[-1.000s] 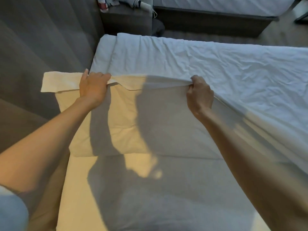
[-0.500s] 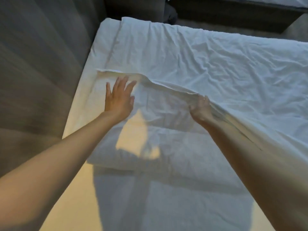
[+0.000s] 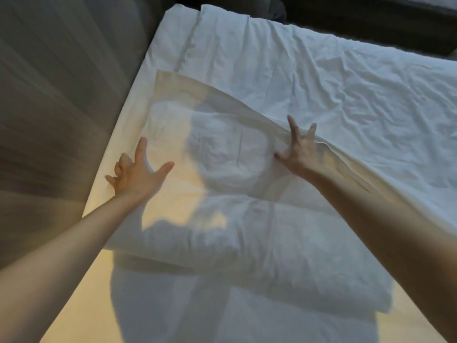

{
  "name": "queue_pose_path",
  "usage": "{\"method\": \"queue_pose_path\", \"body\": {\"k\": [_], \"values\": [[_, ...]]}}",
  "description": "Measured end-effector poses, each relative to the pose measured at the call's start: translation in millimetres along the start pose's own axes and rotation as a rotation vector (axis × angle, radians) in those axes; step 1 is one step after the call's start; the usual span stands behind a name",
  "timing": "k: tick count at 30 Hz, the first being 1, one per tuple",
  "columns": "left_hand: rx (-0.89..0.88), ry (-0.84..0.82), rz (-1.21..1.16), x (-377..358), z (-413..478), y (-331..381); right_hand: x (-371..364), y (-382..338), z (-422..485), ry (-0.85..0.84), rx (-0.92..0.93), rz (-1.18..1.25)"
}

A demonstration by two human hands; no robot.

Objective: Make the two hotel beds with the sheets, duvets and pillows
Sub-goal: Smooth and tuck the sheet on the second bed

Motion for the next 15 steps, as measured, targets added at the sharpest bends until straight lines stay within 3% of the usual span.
{"method": "queue_pose_path", "body": {"k": [2,5,12,15], "values": [[0.048,0.048,-0.082,0,4,0,-5,18,12,-0.067,-0.122,0.002],[0.125,0.142,-0.19,5,7,1,-16,25,9,-0.113,-0.134,-0.066],[-0.044,0.416,-0.415,80,14,30,70,3,-1,0.393,-0.019,0.249],[-0.105,0.481,-0.493,107,34,57,123,-3,19,0.485,-0.005,0.315]]}}
Point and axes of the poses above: each hand's wrist, its own z-axis towards the middle knuckle, its own x-axis out of the back of the hand, y = z × x, the point moved 10 cm from there along z, towards the middle knuckle, and after that the axes turned 8 degrees about y, right-handed, at the moved point
